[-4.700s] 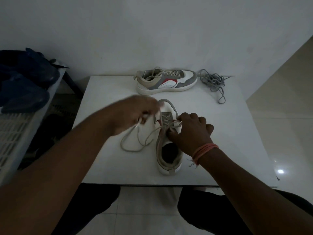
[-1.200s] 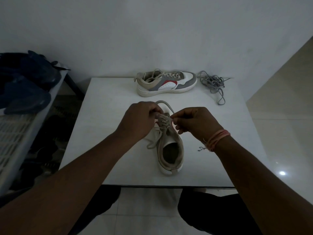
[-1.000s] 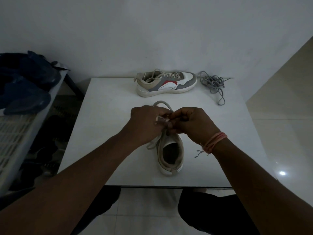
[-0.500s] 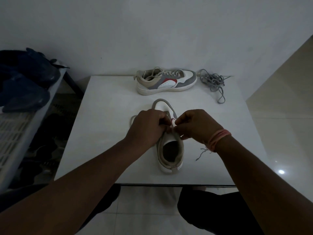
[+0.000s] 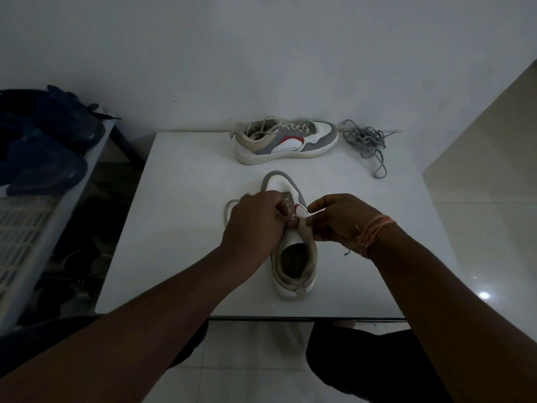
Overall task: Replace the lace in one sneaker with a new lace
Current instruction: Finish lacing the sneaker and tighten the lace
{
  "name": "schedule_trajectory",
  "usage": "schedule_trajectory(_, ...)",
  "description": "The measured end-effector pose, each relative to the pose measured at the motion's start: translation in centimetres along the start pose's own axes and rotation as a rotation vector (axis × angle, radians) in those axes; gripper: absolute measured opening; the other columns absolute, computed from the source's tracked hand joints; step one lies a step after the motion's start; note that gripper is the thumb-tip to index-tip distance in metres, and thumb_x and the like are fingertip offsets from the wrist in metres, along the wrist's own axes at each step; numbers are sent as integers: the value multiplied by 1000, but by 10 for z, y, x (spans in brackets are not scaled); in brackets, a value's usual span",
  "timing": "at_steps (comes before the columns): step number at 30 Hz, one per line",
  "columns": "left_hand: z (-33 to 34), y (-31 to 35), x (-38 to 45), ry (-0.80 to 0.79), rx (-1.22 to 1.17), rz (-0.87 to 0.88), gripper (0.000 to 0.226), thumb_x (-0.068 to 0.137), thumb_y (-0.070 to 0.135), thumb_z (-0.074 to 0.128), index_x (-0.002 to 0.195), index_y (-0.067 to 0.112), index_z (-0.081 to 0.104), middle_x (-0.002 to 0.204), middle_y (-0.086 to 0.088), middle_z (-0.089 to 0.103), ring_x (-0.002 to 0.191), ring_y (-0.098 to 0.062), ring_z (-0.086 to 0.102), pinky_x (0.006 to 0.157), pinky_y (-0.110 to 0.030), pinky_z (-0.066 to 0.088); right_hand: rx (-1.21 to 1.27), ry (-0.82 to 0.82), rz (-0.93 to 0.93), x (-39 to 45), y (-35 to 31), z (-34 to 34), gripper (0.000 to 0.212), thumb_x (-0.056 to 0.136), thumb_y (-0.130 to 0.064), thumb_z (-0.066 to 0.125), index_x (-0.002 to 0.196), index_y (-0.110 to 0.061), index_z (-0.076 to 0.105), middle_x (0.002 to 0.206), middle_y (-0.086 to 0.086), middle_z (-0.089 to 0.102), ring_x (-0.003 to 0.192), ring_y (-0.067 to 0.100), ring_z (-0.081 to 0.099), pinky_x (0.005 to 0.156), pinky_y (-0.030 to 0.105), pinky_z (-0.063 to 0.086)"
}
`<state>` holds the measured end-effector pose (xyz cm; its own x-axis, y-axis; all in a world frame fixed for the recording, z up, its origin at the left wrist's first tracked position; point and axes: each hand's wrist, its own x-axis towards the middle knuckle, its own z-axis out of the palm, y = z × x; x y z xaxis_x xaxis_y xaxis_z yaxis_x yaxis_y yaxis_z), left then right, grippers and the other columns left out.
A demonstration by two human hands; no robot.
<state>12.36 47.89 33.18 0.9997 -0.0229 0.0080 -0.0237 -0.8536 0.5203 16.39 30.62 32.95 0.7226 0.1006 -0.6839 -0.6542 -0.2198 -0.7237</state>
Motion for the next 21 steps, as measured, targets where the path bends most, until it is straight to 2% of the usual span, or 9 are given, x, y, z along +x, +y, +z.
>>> schedule_trajectory(2,1,1,1,-5,2,14,2,89,28,71,87,28,70,84,8,72,83,-15,63,71,-30,50,-7,0,-4,0,0,0,19,88,11,64,100,-4,65,103,23,70,90,33,70,87,47,60)
schedule_trajectory(4,4,3,1,8,63,59,3,93,28,67,93,28,70,85,8,72,75,-9,57,67,-23,41,-22,10,-11,0,0,0,20,87,10,66,102,-3,65,104,23,70,92,34,71,87,47,60)
schedule_trajectory(7,8,4,-1,40,159,137,6,97,27,59,93,28,64,81,8,67,71,-9,52,64,-24,34,-35,22,-26,-1,1,1,21,86,9,67,103,-3,65,105,24,70,96,36,72,86,47,60)
schedule_trajectory(9,9,3,-1,46,149,144,5,96,25,58,93,27,62,78,8,63,71,-12,54,63,-25,34,-44,30,-46,-3,0,3,21,86,9,68,104,-2,65,104,25,70,97,38,72,85,47,61)
schedule_trajectory(12,12,2,1,63,91,126,2,95,25,63,96,25,65,83,7,69,75,-11,56,63,-23,37,-72,29,-82,-4,0,4,20,86,8,68,104,-1,66,104,26,70,92,37,72,83,46,61)
schedule_trajectory(16,17,-1,-2,107,8,136,3,94,22,66,96,24,66,81,9,69,70,-6,51,56,-12,28,-112,-13,-122,-4,-1,4,17,88,9,65,100,-2,68,103,25,71,94,38,72,86,48,60)
schedule_trajectory(18,19,-4,-3,113,-24,147,4,94,20,65,97,23,65,80,10,67,70,-5,53,57,-10,33,-176,-56,-137,-2,-1,3,16,88,7,66,97,-6,72,102,21,72,96,36,72,89,47,59)
schedule_trajectory(21,25,-5,-3,120,-94,107,8,95,16,65,98,22,60,82,10,66,74,-6,61,63,-23,53,-321,-63,-179,0,1,2,18,95,-2,61,99,-10,77,99,16,74,96,31,72,92,45,58)
